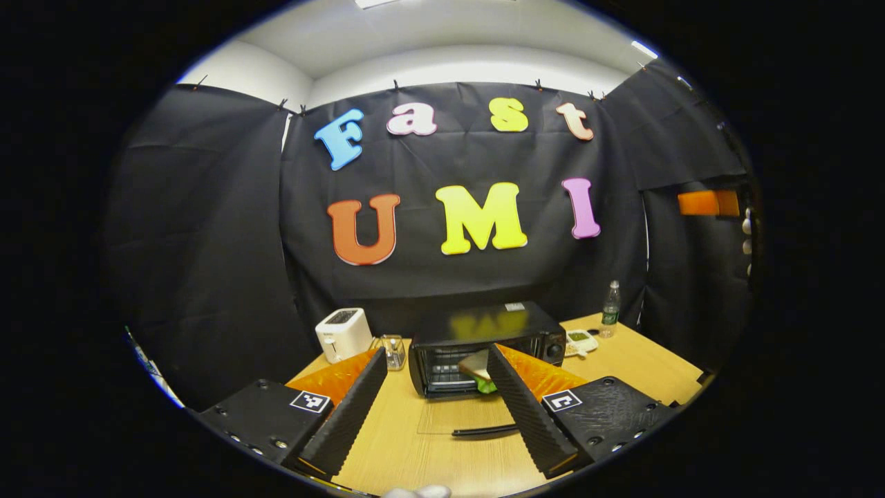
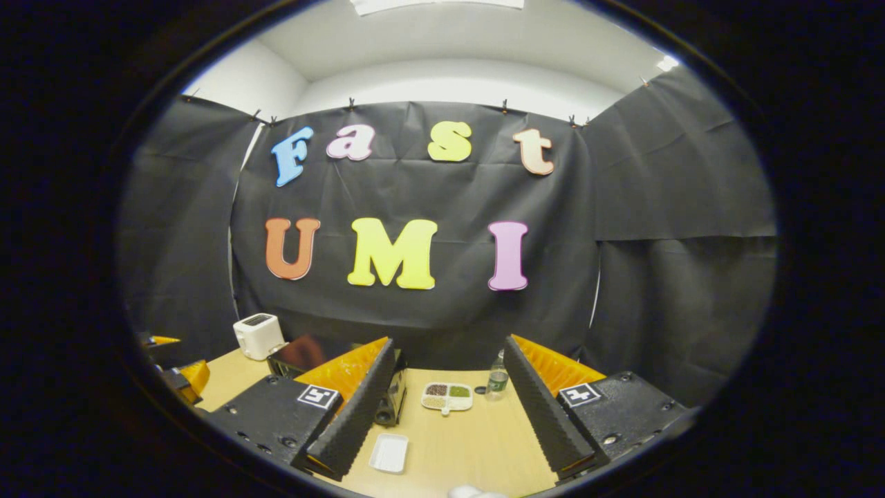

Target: Open the electric oven with the left hand, put the food in, and close the electric oven.

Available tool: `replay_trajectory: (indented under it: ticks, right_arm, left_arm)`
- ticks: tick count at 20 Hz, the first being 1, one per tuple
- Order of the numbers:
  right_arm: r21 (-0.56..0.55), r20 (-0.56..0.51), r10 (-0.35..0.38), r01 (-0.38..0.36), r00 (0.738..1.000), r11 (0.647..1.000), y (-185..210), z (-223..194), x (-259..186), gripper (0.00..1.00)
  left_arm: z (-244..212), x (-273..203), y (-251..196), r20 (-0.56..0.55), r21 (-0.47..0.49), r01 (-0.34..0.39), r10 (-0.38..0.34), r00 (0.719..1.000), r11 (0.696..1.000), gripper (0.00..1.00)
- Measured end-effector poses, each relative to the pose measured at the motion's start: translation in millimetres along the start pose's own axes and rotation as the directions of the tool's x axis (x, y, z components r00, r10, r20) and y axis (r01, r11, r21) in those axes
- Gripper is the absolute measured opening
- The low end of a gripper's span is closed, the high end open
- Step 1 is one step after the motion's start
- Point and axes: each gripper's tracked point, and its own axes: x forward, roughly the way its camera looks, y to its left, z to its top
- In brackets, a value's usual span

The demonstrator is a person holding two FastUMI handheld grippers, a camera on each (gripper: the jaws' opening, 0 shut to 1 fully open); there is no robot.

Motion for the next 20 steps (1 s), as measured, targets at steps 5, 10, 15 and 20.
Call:
replay_trajectory:
  ticks: [5, 10, 15, 20]
  right_arm:
    - [-0.004, -0.029, 0.015, -0.015, 0.999, 1.000, -17.9, -5.3, -15.5, 0.95]
    - [0.002, -0.066, 0.027, -0.027, 0.997, 1.000, -27.0, -11.9, -27.9, 0.95]
    - [-0.008, -0.127, 0.002, -0.003, 0.992, 1.000, -40.2, -25.8, -22.2, 0.95]
    - [-0.048, -0.156, -0.022, 0.014, 0.988, 0.999, -41.7, -32.4, -15.5, 0.95]
  left_arm:
    - [-102.5, 10.1, -38.9, -0.169, 0.005, 0.027, -0.026, 0.985, 1.000, 0.96]
    - [-164.9, 34.0, -62.4, -0.254, -0.024, 0.048, -0.053, 0.966, 0.999, 0.96]
    - [-209.7, 65.0, -69.2, -0.319, -0.043, 0.038, -0.049, 0.947, 0.998, 0.96]
    - [-243.3, 87.3, -70.4, -0.365, -0.040, 0.040, -0.052, 0.930, 0.998, 0.96]
